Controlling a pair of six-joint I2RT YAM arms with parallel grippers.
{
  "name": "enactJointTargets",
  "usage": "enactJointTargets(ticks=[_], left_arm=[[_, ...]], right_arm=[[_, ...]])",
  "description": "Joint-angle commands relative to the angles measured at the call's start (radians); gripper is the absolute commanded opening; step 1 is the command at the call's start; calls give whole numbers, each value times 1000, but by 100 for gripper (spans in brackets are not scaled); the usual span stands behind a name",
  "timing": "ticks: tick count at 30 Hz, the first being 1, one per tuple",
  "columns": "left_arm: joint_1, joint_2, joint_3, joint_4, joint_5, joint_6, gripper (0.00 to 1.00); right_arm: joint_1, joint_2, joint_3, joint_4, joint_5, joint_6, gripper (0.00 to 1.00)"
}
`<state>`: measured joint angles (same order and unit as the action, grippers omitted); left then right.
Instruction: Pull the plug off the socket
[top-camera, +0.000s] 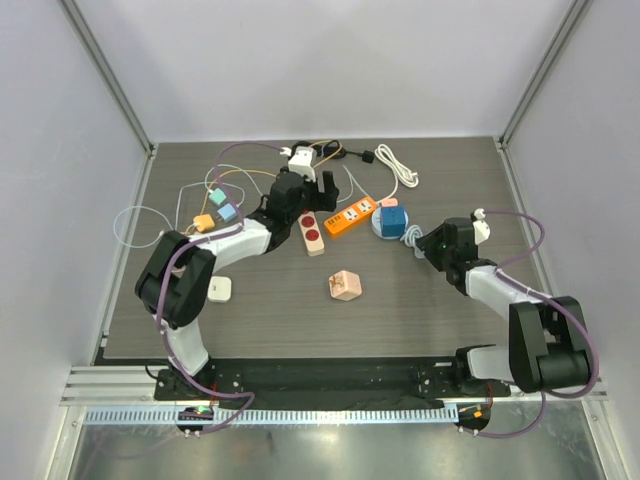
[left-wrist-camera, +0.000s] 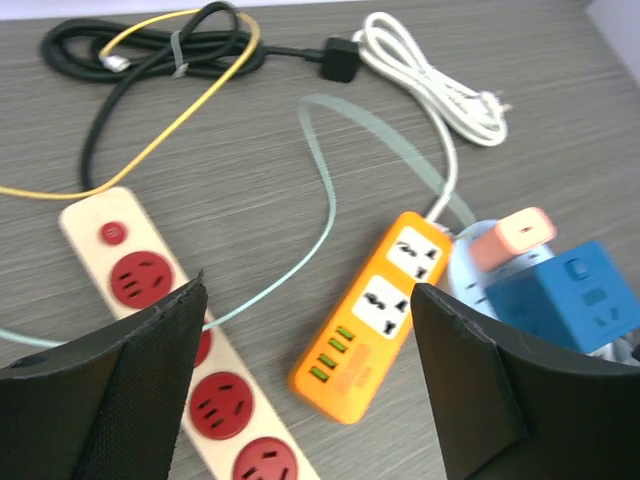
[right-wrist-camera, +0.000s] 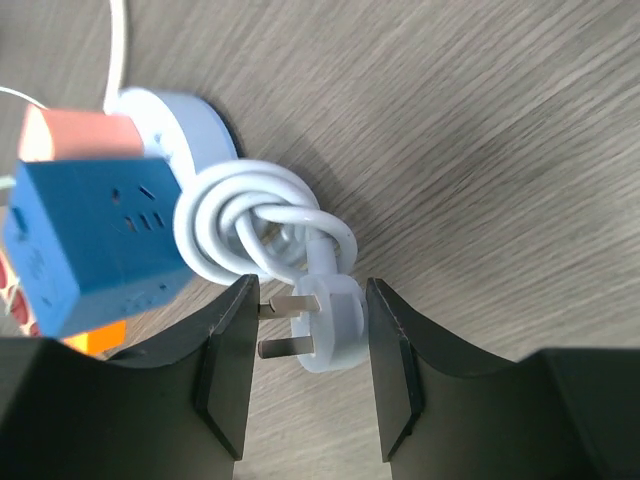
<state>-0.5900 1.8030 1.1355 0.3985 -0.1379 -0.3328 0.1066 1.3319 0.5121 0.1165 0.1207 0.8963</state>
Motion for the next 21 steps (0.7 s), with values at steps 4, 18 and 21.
enactJointTargets(ticks=[4,18,21], left_arm=[[-48,-54,3,146,132,6,90],[-230,-7,87,27,-110,103,100],[-292,79,190,-76,-208,112,100]], right_arm=[[5,-123,6,-15,7,-36,59],[-16,36,342,178,165,-160,92],[-22,134,379,233,107,-204,91]])
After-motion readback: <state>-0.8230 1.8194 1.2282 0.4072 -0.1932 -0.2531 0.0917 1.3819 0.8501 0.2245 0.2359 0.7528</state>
